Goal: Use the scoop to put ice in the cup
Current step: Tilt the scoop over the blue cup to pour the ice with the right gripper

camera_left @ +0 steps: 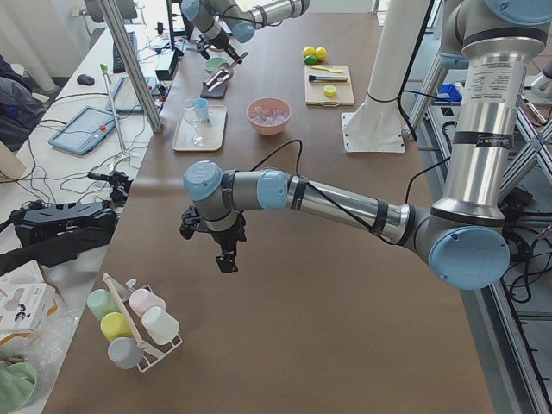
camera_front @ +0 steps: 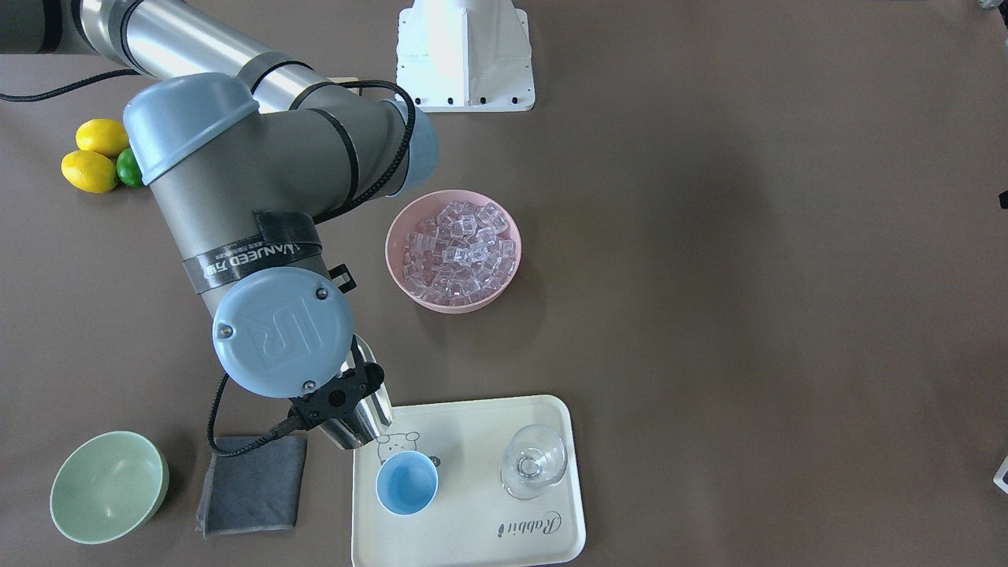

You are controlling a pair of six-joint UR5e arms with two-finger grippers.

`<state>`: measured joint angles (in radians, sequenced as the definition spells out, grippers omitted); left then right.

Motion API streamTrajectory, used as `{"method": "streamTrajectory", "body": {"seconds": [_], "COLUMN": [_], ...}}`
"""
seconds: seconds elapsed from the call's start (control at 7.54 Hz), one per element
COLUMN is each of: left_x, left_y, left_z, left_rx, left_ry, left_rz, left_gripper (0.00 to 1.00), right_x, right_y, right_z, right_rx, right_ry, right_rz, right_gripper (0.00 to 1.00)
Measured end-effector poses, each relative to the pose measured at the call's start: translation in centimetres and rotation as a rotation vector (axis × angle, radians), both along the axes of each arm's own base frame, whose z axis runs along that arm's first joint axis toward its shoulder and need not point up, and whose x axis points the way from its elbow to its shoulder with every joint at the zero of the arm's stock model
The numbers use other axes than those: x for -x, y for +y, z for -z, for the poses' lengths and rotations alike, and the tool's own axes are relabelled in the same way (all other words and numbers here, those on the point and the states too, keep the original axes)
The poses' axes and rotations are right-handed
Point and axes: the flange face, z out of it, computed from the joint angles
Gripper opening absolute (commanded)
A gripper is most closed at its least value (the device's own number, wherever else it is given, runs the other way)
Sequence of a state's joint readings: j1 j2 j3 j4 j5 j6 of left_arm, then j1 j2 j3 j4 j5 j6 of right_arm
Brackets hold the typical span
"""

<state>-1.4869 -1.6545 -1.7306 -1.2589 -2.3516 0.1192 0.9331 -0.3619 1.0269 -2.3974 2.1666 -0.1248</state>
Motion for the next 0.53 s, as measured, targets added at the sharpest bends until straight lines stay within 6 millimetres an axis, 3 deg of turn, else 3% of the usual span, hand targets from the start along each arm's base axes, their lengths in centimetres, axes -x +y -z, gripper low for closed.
{"method": "streamTrajectory", "body": {"seconds": [0.13,0.53], "left_x": [0.4,1.7], "left_y": [1.0,2.2], "left_z": [-1.0,-1.1], "left_rx": [0.022,0.027], "left_ry": [0.019,0.027], "left_rz": [0.011,0.039], "left_gripper": [0.98,0.98], "right_x": [0.0,-0.1], "right_y": [0.0,-0.2], "right_z": [0.1,0.0], "right_rx": [-0.001,0.004], "right_ry": [0.015,0.044], "right_rz": [0.021,0.053], "right_gripper": [0.00,0.00]}}
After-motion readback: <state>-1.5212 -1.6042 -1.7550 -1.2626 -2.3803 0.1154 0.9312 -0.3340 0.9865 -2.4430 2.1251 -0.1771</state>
